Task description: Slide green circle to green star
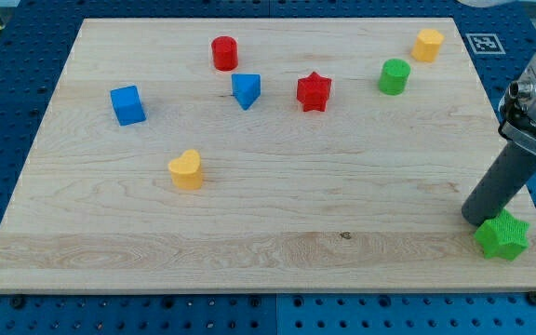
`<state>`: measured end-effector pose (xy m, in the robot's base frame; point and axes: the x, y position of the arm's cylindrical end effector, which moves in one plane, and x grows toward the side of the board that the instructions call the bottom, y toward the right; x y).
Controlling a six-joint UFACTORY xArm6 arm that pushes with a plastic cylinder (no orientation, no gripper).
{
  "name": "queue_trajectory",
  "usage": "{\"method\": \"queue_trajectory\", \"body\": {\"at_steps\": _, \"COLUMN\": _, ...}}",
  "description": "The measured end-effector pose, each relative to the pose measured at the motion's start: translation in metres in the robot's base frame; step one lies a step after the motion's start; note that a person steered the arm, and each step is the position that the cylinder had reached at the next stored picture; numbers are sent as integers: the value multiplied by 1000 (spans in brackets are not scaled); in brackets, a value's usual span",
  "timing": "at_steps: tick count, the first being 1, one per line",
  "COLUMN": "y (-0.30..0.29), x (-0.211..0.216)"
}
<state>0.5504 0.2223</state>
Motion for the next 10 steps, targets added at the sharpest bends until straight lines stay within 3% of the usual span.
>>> {"method": "queue_trajectory", "body": {"at_steps": 2, "y": 0, "x": -2}}
{"method": "queue_trajectory", "body": {"at_steps": 4, "y": -11, "x": -73}}
{"method": "queue_trajectory", "body": {"at_steps": 7, "y": -77, "x": -170}}
{"method": "queue_trajectory", "body": {"at_steps": 10, "y": -78, "x": -249}}
